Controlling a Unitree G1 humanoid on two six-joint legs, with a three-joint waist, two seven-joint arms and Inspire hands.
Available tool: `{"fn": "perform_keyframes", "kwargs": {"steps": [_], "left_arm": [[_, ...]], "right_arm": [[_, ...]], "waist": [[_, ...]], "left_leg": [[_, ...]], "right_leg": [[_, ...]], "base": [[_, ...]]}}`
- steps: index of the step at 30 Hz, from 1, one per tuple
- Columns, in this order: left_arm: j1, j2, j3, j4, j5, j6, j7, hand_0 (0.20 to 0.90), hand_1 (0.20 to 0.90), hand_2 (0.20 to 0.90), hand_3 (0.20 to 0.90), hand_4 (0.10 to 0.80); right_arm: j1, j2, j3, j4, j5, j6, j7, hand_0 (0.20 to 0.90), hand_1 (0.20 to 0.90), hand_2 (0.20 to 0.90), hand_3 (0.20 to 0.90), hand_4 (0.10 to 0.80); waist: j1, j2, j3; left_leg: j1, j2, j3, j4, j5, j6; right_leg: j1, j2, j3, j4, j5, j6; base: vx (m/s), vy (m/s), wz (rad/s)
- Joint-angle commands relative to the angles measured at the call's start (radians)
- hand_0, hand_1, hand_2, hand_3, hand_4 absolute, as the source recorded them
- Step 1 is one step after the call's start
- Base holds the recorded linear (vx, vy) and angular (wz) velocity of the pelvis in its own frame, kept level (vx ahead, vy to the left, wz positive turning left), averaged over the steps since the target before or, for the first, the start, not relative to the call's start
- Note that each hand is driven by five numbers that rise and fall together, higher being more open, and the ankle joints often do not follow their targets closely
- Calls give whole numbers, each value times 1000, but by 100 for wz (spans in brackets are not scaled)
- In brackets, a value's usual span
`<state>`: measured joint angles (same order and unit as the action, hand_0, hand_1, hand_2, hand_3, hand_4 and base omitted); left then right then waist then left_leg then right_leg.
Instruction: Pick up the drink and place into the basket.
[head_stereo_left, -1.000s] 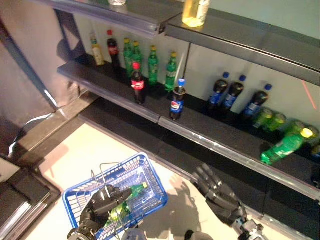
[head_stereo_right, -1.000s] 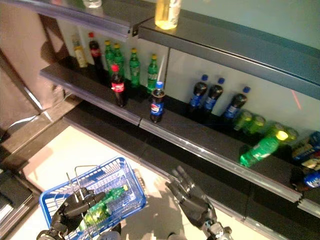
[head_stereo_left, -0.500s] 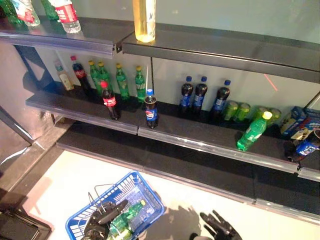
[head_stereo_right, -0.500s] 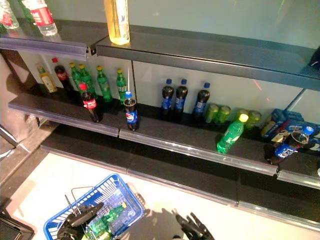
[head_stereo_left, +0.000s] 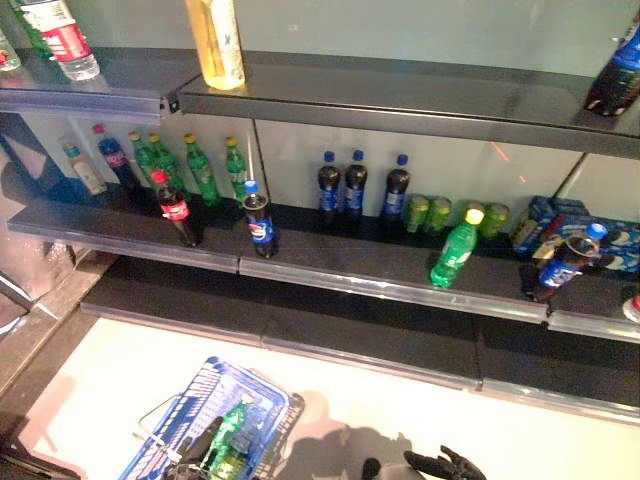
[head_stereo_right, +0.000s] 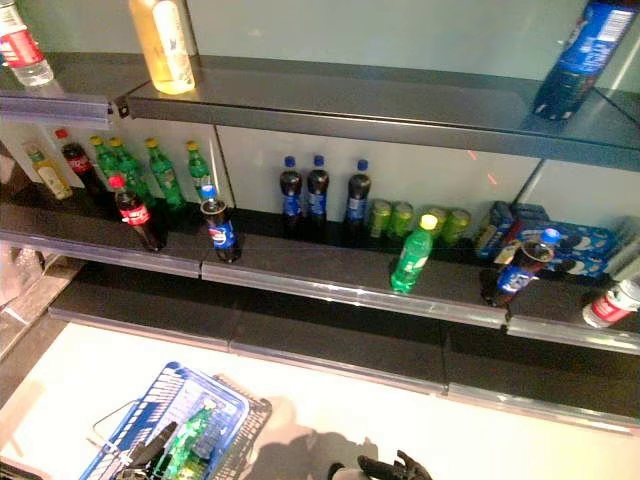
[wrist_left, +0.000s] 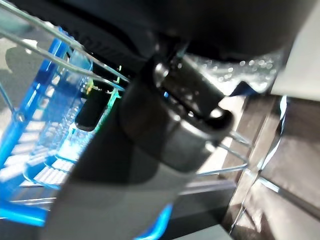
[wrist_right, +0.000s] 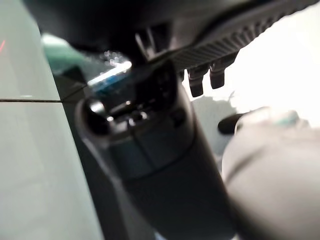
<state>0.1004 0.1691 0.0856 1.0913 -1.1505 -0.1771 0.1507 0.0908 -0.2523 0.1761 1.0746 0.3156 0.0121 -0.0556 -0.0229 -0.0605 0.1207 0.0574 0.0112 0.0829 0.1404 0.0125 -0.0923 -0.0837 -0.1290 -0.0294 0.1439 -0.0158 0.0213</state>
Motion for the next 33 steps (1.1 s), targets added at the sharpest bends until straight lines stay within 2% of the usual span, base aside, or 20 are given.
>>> {"fn": "perform_keyframes", "kwargs": {"steps": [1,5,7,9,10,11,12,13,15,17,18,19,20,21,22,24,27,30,32,33], "left_arm": [[-3,-49,16,-68,-7,-84,-7,300,300,300,200,100],[-8,-33,-5,-17,73,-73,-9,300,300,300,200,100],[-1,-23,-37,12,142,-78,-14,300,300,300,200,100],[7,-18,-40,30,166,-90,-19,300,300,300,200,100],[14,-16,-21,35,180,-93,-11,300,300,300,200,100],[18,-16,-12,35,185,-94,-6,300,300,300,200,100],[22,-5,0,44,174,-94,-9,300,300,300,200,100],[19,2,-1,51,171,-92,-13,300,300,300,200,100],[8,16,9,63,187,-75,-21,300,300,300,200,100],[6,21,21,67,169,-69,-18,300,300,300,200,100],[8,22,26,63,161,-67,-13,300,300,300,200,100],[13,31,39,48,142,-64,-3,300,300,300,200,100],[13,32,39,45,137,-63,1,300,300,300,200,100],[14,37,38,30,117,-66,15,300,300,300,200,100],[16,35,37,24,111,-69,20,300,300,300,200,100],[11,26,37,-7,115,-60,52,300,300,300,200,100],[7,14,37,6,129,-58,37,300,300,300,200,100],[21,-15,21,9,102,-86,8,300,300,300,200,100],[25,-19,13,16,89,-91,-9,300,300,300,200,100],[27,-23,14,32,84,-96,-32,300,300,300,200,100]], "right_arm": [[32,-20,44,53,-145,38,-54,900,900,900,900,800],[27,4,36,102,-109,30,-68,900,900,900,900,800],[25,23,26,120,-80,-12,-93,900,900,900,900,800],[22,33,31,121,-76,-12,-93,900,900,900,900,800],[17,41,29,117,-82,-5,-103,900,900,900,900,800],[16,43,27,114,-86,-2,-110,900,900,900,900,800],[8,49,28,122,-113,-8,-125,900,900,900,900,800],[5,51,27,131,-120,-9,-133,900,900,900,900,800],[-1,56,14,152,-79,-18,-150,900,900,900,900,800],[-19,54,-3,165,-115,-10,-150,900,900,900,900,800],[-23,53,-5,168,-141,-9,-148,900,900,900,900,800],[-36,47,6,173,-209,-12,-156,900,900,900,900,800],[-38,45,11,172,-219,-11,-154,900,900,900,900,800],[-46,40,36,165,-261,10,-153,900,900,900,900,800],[-47,39,44,162,-263,23,-154,900,900,900,900,800],[-52,26,57,155,-147,24,-108,900,900,900,900,800],[-57,15,60,165,-166,12,-91,900,900,900,900,800],[-74,5,68,179,-151,8,-64,900,900,900,900,800],[-84,3,70,189,-163,0,-55,900,900,900,900,800],[-94,8,77,201,-160,-3,-51,900,900,900,900,800]], "waist": [[15,29,3],[17,29,-11],[10,31,-19],[15,32,-19],[28,32,-19],[35,32,-19],[28,41,-14],[27,46,-11],[27,55,-11],[37,63,-11],[38,62,-10],[45,68,-8],[46,68,-7],[50,64,-8],[51,63,-4],[61,34,7],[79,19,22],[129,19,42],[141,31,43],[153,45,43]], "left_leg": [[-84,-116,-33,135,-113,85],[-37,-119,-44,40,-143,105],[-3,-104,-40,-31,-129,111],[6,-103,-29,-43,-127,113],[12,-97,-2,-56,-123,110],[17,-94,10,-65,-119,108],[29,-80,24,-77,-121,117],[32,-74,29,-80,-121,120],[32,-57,41,-80,-117,120],[53,-28,76,-89,-119,103],[61,-19,85,-90,-122,98],[77,20,112,-90,-121,79],[79,27,117,-88,-121,75],[84,60,134,-75,-121,55],[90,72,138,-68,-124,49],[40,136,134,75,-91,27],[-40,166,130,230,-6,20],[-108,-24,0,255,-53,85],[-111,-64,-20,212,-48,93],[-119,-101,-35,137,-39,96]], "right_leg": [[133,74,-35,-120,11,35],[131,98,-7,-120,11,44],[121,123,-4,-89,-11,42],[110,122,-39,-56,-21,44],[96,91,-103,-28,-9,60],[91,76,-129,-16,-2,69],[56,51,-126,23,21,87],[45,43,-114,34,21,91],[46,-3,-110,16,44,106],[55,-87,-148,-24,109,138],[49,-104,-155,-22,128,146],[53,-115,-191,-25,100,157],[57,-113,-197,-27,92,153],[73,-97,-224,-33,61,138],[81,-88,-229,-30,51,133],[108,-26,-228,-45,13,70],[141,10,-249,-75,8,30],[157,40,-215,-106,24,28],[160,61,-200,-110,21,26],[168,88,-184,-116,12,28]], "base": [[31,1,-78],[46,-3,-76],[7,-41,-63],[-14,-93,-23],[-40,-138,-17],[-94,-203,-26],[-101,-201,-76],[-124,-304,-106],[-84,-359,-73],[-38,-438,-29],[-22,-577,-59],[-7,-399,-62],[11,-588,-96],[31,-375,-100],[27,-584,-120],[29,-742,-81],[48,-541,-48],[114,-278,-47],[186,-160,-86],[319,-201,-78]]}}
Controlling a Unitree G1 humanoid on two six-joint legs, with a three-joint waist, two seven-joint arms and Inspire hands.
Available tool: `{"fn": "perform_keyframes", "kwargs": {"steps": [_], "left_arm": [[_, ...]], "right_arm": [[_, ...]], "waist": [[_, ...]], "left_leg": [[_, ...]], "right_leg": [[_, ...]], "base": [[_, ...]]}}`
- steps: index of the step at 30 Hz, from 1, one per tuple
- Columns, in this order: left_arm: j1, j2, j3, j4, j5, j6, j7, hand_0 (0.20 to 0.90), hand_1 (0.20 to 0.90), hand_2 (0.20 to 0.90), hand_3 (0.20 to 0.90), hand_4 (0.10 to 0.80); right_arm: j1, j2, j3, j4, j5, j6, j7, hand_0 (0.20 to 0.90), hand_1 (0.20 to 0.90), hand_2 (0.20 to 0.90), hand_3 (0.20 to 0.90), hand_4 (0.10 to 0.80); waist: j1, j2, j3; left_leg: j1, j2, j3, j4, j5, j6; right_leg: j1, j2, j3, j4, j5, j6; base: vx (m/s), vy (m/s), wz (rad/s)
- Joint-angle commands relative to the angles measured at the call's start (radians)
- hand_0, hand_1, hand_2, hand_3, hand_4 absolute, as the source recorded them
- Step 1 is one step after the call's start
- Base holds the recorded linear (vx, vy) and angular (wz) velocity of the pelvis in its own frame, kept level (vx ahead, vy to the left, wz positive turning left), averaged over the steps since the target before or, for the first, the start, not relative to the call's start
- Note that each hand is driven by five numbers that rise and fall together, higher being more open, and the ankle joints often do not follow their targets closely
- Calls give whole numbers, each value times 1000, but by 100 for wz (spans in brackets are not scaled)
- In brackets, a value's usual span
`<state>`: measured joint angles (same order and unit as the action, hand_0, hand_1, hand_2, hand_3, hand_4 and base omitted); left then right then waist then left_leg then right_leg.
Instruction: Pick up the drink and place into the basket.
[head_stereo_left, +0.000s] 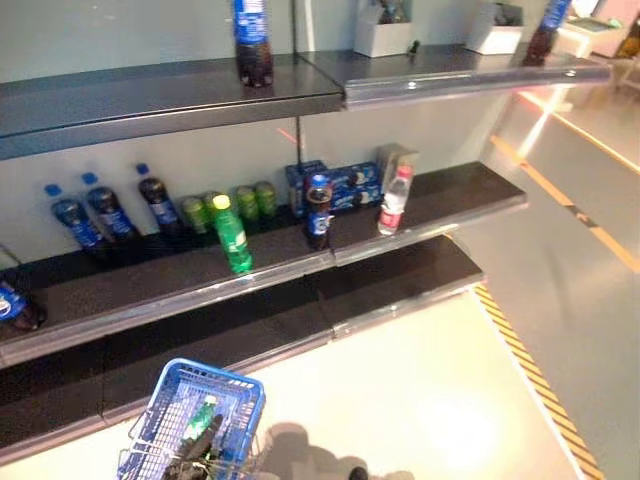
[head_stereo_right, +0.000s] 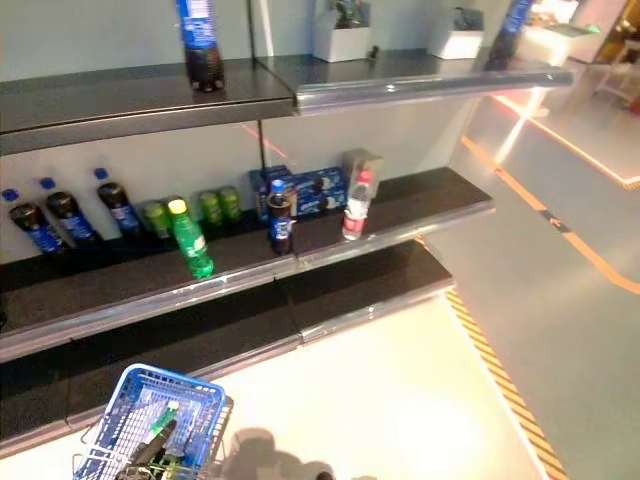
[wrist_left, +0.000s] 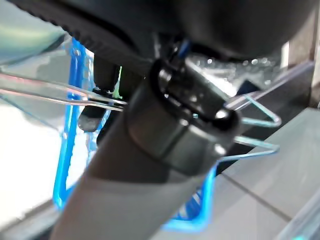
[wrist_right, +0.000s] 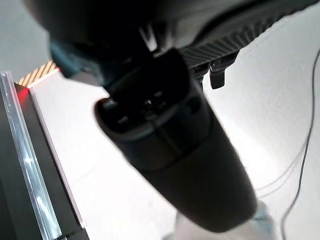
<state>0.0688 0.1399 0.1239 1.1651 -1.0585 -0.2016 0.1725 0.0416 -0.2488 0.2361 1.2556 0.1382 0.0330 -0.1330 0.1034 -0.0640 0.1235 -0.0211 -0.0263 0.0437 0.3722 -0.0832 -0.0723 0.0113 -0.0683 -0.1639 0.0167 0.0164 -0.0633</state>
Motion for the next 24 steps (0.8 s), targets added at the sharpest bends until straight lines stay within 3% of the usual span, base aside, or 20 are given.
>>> {"fn": "perform_keyframes", "kwargs": {"steps": [1,4,6,7,9,10,11,12,13,14,15,16,17,19,21,22,23,24], "left_arm": [[61,4,-24,-33,-13,-77,-62,300,300,300,200,100],[68,-7,-23,-22,-21,-97,-74,300,300,300,200,100],[71,-11,-24,-11,-31,-112,-81,300,300,300,200,100],[69,-16,-17,-23,-25,-112,-71,300,300,300,200,100],[68,-16,-18,-27,-32,-112,-66,300,300,300,200,100],[70,-11,-11,-32,-42,-111,-49,300,300,300,200,100],[68,-10,9,-28,-43,-116,-36,300,300,300,200,100],[67,-10,16,-26,-46,-118,-34,300,300,300,200,100],[63,-3,34,-7,-60,-132,-47,300,300,300,200,100],[57,10,44,6,-68,-135,-64,300,300,300,200,100],[55,14,47,9,-72,-134,-70,300,300,300,200,100],[54,22,39,11,-87,-137,-76,300,300,300,200,100],[53,25,32,13,-90,-137,-76,300,300,300,200,100],[42,28,17,25,-90,-142,-73,300,300,300,200,100],[19,29,7,18,-80,-135,-58,300,300,300,200,100],[5,35,-5,9,-85,-126,-51,300,300,300,200,100],[-2,38,-10,6,-91,-126,-45,300,300,300,200,100],[-14,43,-17,-1,-91,-117,-36,300,300,300,200,100]], "right_arm": [[-51,10,24,22,28,-16,21,900,900,900,900,800],[-56,19,30,21,25,-14,14,900,900,900,900,800],[-52,30,33,12,19,-17,10,900,900,900,900,800],[-44,42,33,-7,24,-15,-3,900,900,900,900,800],[-42,49,36,-16,26,-10,-11,900,900,900,900,800],[-47,61,49,-25,29,7,-20,900,900,900,900,800],[-51,68,55,-31,34,32,-30,900,900,900,900,800],[-52,70,56,-33,37,41,-35,900,900,900,900,800],[-55,77,54,-18,30,49,-35,900,900,900,900,800],[-55,79,54,-5,10,20,-16,900,900,900,900,800],[-56,78,54,-2,1,6,-8,900,900,900,900,800],[-61,76,59,-2,-4,-7,-3,900,900,900,900,800],[-66,74,61,3,16,-6,-8,900,900,900,900,800],[-68,72,54,1,50,4,-20,900,900,900,900,800],[-74,68,43,-1,49,-2,-16,900,900,900,900,800],[-78,64,44,-4,60,-4,-19,900,900,900,900,800],[-79,63,44,-6,60,-4,-22,900,900,900,900,800],[-76,63,45,-12,61,-3,-29,900,900,900,900,800]], "waist": [[41,60,41],[64,77,41],[78,81,41],[81,78,33],[80,66,26],[84,52,16],[96,33,10],[99,29,9],[99,11,4],[105,5,0],[107,3,0],[106,9,-4],[100,7,-5],[91,3,-3],[77,23,5],[63,32,17],[55,34,20],[33,32,27]], "left_leg": [[-41,-87,-9,-173,73,74],[-64,-109,-11,-279,118,60],[-93,-116,47,-310,150,51],[-117,-129,170,-310,154,58],[-109,-145,194,-304,123,65],[-93,-151,201,-297,108,93],[-89,-174,178,-294,99,106],[-89,-180,172,-293,98,109],[-71,-174,187,-287,74,138],[-50,-166,161,-302,68,153],[-43,-164,148,-307,68,157],[-25,-137,111,-305,68,156],[-16,-130,92,-303,65,151],[-9,-121,44,-285,61,144],[10,-98,-6,-274,48,137],[29,-92,-40,-276,32,136],[36,-90,-55,-275,23,136],[52,-90,-86,-268,-6,133]], "right_leg": [[88,49,-43,9,-29,114],[114,83,-35,8,-49,112],[138,106,-49,19,-78,108],[160,131,-85,61,-98,112],[168,135,-92,90,-110,125],[162,157,-110,145,-120,120],[175,159,-102,200,-77,152],[179,159,-100,212,-63,161],[162,166,-88,315,15,200],[136,172,-71,453,94,243],[125,171,-68,493,113,255],[70,187,-36,603,168,275],[38,181,-25,606,154,269],[34,103,-34,530,76,235],[-4,1,-35,424,54,210],[-40,-46,-22,334,59,197],[-57,-65,-7,287,68,194],[-88,-113,46,184,110,201]], "base": [[358,-207,-60],[314,-138,-24],[407,-176,-49],[410,-180,-63],[382,-141,11],[408,-149,76],[319,-145,75],[318,-113,20],[297,-127,-18],[314,-143,-17],[292,-199,12],[242,-206,32],[293,-263,41],[238,-229,57],[182,-275,82],[174,-306,76],[204,-379,94],[212,-408,70]]}}
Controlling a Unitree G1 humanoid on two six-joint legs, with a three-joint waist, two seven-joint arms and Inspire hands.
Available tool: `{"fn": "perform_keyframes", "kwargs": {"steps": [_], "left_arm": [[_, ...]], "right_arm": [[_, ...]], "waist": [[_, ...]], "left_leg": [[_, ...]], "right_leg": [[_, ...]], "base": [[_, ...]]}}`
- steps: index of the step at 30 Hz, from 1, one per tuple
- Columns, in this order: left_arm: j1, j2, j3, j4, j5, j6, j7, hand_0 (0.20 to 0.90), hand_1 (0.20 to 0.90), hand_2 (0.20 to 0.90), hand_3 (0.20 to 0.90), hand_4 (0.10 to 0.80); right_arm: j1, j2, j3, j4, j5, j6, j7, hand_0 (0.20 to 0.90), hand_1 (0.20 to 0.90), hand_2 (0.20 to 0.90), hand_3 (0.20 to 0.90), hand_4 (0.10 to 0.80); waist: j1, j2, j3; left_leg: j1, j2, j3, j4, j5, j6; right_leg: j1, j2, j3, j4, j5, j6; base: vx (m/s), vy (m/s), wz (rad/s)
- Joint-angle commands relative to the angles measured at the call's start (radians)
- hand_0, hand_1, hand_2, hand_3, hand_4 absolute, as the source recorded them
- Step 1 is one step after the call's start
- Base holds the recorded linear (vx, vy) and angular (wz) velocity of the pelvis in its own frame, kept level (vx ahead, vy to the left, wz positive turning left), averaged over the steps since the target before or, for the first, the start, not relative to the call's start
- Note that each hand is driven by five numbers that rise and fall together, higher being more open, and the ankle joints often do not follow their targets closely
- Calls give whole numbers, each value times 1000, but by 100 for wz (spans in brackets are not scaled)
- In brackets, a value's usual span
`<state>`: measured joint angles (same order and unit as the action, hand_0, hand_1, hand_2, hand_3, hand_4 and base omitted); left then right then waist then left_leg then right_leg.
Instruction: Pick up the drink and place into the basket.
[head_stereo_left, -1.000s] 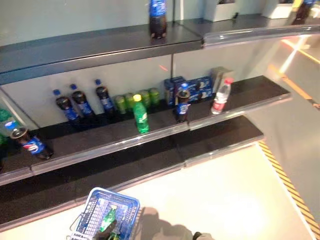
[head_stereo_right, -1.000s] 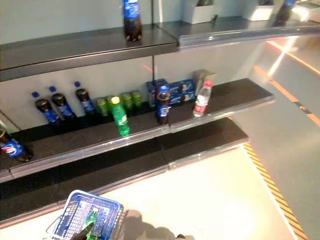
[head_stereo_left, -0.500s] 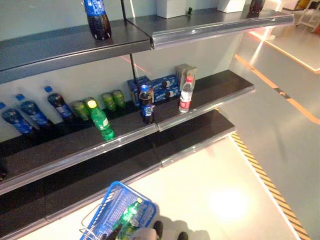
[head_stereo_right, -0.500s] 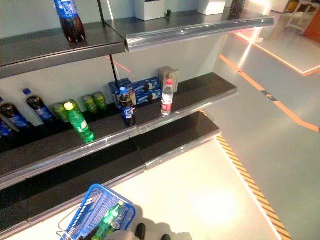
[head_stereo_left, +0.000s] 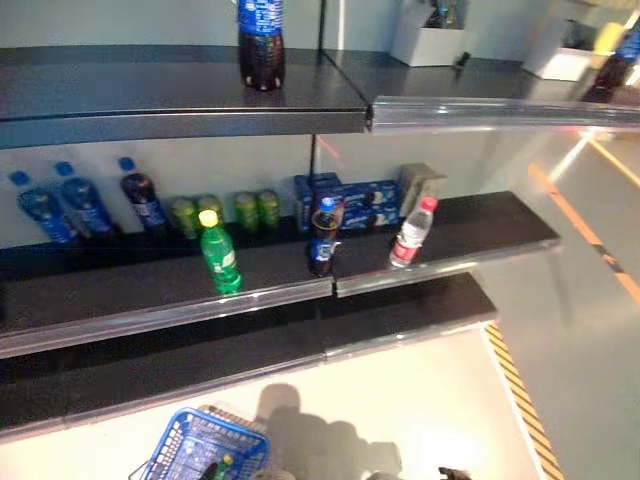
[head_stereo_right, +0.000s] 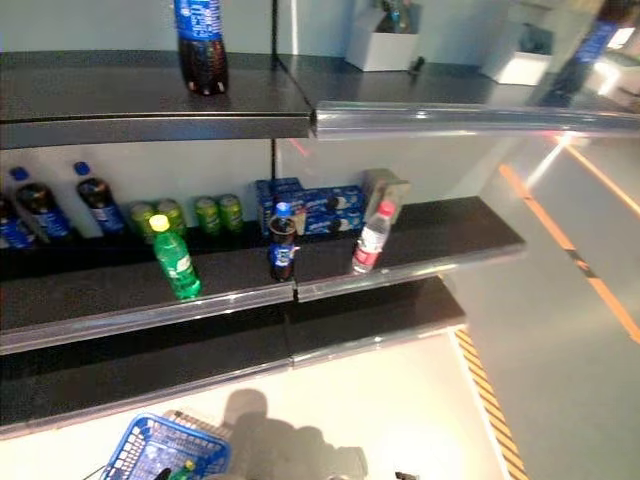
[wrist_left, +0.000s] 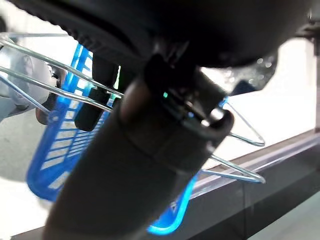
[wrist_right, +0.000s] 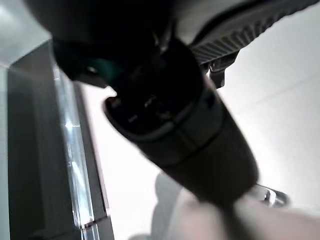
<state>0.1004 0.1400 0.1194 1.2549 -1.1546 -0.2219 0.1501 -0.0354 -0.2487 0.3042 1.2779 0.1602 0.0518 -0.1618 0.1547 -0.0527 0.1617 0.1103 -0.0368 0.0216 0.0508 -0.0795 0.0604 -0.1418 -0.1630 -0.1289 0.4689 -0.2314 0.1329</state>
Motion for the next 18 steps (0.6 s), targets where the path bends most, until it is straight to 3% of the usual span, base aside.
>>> {"fn": "perform_keyframes", "kwargs": {"steps": [1,2,4,5,7,9,12,14,16,18], "left_arm": [[-56,46,-13,-99,10,-89,-1,300,300,300,200,100],[-63,55,-11,-119,20,-74,17,300,300,300,200,100],[-67,67,-11,-150,34,-57,39,300,300,300,200,100],[-56,71,-12,-172,38,-55,52,300,300,300,200,100],[-47,73,-16,-176,51,-55,55,300,300,300,200,100],[-39,63,-4,-182,53,-64,81,300,300,300,200,100],[-36,55,27,-159,19,-60,50,300,300,300,200,100],[-38,42,16,-159,67,-48,25,300,300,300,200,100],[-34,25,-46,-196,62,-35,8,300,300,300,200,100],[-27,12,-74,-221,44,-36,7,300,300,300,200,100]], "right_arm": [[5,64,-23,-39,30,-23,-1,900,900,900,900,800],[9,63,-22,-46,26,-23,-1,900,900,900,900,800],[10,64,-19,-60,23,-15,3,900,900,900,900,800],[7,63,-8,-72,12,-12,4,900,900,900,900,800],[6,60,7,-84,21,-8,3,900,900,900,900,800],[5,52,21,-114,6,32,11,900,900,900,900,800],[9,28,52,-139,40,15,10,900,900,900,900,800],[23,19,34,-153,101,18,-17,900,900,900,900,800],[37,-4,-8,-150,142,-11,5,900,900,900,900,800],[29,-19,-17,-148,118,-17,24,900,900,900,900,800]], "waist": [[-32,20,-9],[-43,22,-1],[-49,19,6],[-46,14,8],[-42,7,6],[-41,-1,3],[-25,-24,16],[-27,-25,21],[-44,-12,17],[-49,3,12]], "left_leg": [[-68,-73,-81,57,-32,-7],[-50,-54,-98,60,-58,-18],[-28,-21,-124,69,-91,-37],[-25,11,-134,83,-103,-49],[-36,43,-131,103,-100,-67],[-38,88,-109,122,-91,-91],[-88,185,-45,150,-32,-129],[-115,202,29,139,16,-130],[-136,205,101,109,62,-140],[-120,197,83,70,88,-152]], "right_leg": [[38,-63,48,-332,402,18],[27,-104,69,-378,449,38],[21,-137,105,-444,482,63],[32,-126,111,-415,447,70],[62,-104,98,-398,378,72],[73,-78,63,-366,327,59],[99,-42,-26,-348,264,3],[127,-28,-85,-359,255,-15],[140,-21,-155,-378,252,-31],[144,-8,-153,-391,252,-40]], "base": [[252,-505,81],[220,-462,66],[251,-596,95],[220,-575,83],[170,-469,74],[127,-421,73],[47,-466,14],[24,-312,47],[-57,-129,109],[-40,40,83]]}}
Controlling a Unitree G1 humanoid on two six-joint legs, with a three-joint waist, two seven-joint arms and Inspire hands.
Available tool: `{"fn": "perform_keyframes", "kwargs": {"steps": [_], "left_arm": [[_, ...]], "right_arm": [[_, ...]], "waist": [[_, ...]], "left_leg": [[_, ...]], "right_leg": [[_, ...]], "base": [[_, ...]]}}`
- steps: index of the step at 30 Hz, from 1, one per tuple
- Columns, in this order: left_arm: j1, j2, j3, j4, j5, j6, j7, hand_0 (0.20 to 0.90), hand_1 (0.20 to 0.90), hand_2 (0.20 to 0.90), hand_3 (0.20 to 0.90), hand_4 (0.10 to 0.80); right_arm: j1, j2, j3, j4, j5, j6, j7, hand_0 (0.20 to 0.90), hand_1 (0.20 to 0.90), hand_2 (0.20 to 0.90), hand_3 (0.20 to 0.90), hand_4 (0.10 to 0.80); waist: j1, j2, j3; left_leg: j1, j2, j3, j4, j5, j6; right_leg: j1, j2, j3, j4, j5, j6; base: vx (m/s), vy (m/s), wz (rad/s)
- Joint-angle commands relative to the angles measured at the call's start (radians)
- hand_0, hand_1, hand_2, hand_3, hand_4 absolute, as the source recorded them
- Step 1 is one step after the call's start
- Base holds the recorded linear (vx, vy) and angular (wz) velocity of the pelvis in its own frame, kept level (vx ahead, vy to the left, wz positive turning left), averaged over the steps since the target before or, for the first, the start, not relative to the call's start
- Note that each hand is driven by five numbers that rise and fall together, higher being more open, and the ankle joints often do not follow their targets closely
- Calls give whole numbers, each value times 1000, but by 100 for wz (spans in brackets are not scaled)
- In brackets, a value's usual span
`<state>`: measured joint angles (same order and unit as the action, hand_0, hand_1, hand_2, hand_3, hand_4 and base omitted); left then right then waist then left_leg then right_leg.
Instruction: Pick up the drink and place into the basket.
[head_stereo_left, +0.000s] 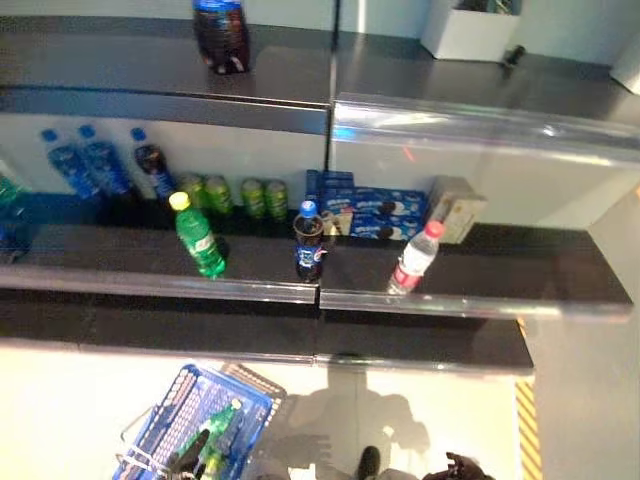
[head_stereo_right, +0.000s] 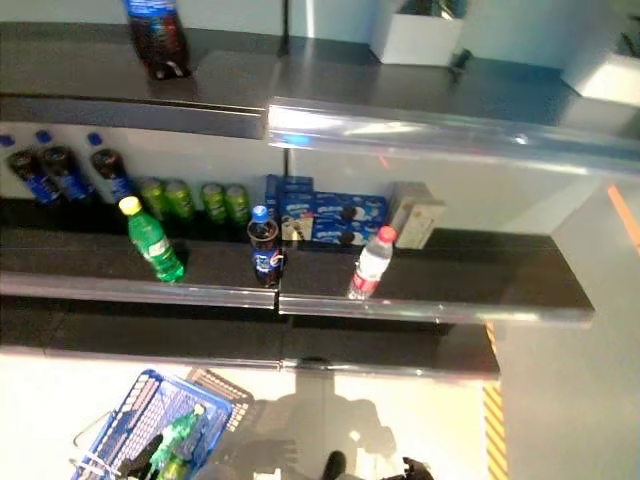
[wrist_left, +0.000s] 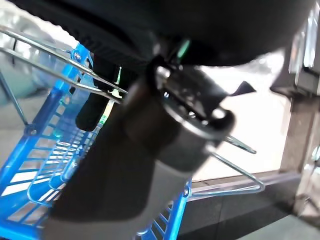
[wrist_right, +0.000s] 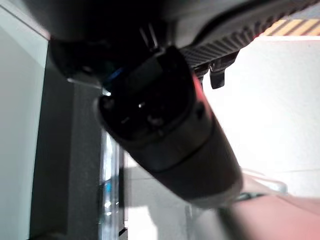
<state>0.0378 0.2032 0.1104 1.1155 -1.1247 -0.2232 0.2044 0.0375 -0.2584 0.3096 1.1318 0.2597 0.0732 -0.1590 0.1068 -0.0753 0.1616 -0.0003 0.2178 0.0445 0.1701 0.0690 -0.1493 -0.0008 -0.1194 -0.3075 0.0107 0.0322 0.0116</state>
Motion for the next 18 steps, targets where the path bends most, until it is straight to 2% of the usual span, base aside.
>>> {"fn": "perform_keyframes", "kwargs": {"steps": [1,3,5,7,11,14,15,16,18], "left_arm": [[36,-54,-64,-84,15,-35,-47,300,300,300,200,100],[36,-63,-66,-100,29,-40,-46,300,300,300,200,100],[37,-60,-73,-122,70,-32,-24,300,300,300,200,100],[40,-53,-72,-135,90,-21,-11,300,300,300,200,100],[62,-14,-67,-188,113,11,3,300,300,300,200,100],[82,14,-63,-229,106,30,23,300,300,300,200,100],[94,28,-69,-248,94,37,39,300,300,300,200,100],[95,28,-70,-249,94,37,39,300,300,300,200,100],[111,27,-64,-253,87,31,46,300,300,300,200,100]], "right_arm": [[-44,-11,-22,-3,17,-40,23,900,900,900,900,800],[-38,-14,-23,-16,23,-59,42,900,900,900,900,800],[-30,-14,-2,-55,-21,-97,76,900,900,900,900,800],[-23,-15,22,-112,-41,-88,79,900,900,900,900,800],[16,-58,111,-431,-155,-22,86,900,900,900,900,800],[34,-132,162,-691,-216,-4,74,900,900,900,900,800],[37,-188,166,-840,-248,-29,35,900,900,900,900,800],[39,-189,166,-842,-248,-28,35,900,900,900,900,800],[29,-238,137,-986,-288,-61,-8,900,900,900,900,800]], "waist": [[-3,26,8],[-14,36,0],[-22,40,-6],[-32,47,-8],[-57,55,-8],[-66,49,-6],[-69,44,-6],[-69,45,-6],[-76,41,-10]], "left_leg": [[-9,-62,56,-57,-59,56],[7,-66,63,-87,-44,46],[36,-69,76,-121,-54,40],[57,-69,90,-140,-51,37],[98,-79,111,-160,-62,42],[114,-86,119,-167,-72,49],[120,-87,124,-170,-76,52],[121,-87,124,-170,-76,52],[130,-87,136,-178,-80,57]], "right_leg": [[0,-52,27,64,-10,81],[10,-45,32,57,-16,80],[29,-55,27,48,-15,89],[39,-60,31,47,-13,95],[68,-78,48,24,1,118],[73,-91,57,12,14,136],[75,-96,61,6,20,144],[75,-96,61,6,20,144],[77,-97,68,-2,22,150]], "base": [[-35,92,48],[-15,70,33],[29,89,28],[33,100,14],[19,95,-11],[1,13,-1],[0,0,0],[-22,1,4],[0,0,0]]}}
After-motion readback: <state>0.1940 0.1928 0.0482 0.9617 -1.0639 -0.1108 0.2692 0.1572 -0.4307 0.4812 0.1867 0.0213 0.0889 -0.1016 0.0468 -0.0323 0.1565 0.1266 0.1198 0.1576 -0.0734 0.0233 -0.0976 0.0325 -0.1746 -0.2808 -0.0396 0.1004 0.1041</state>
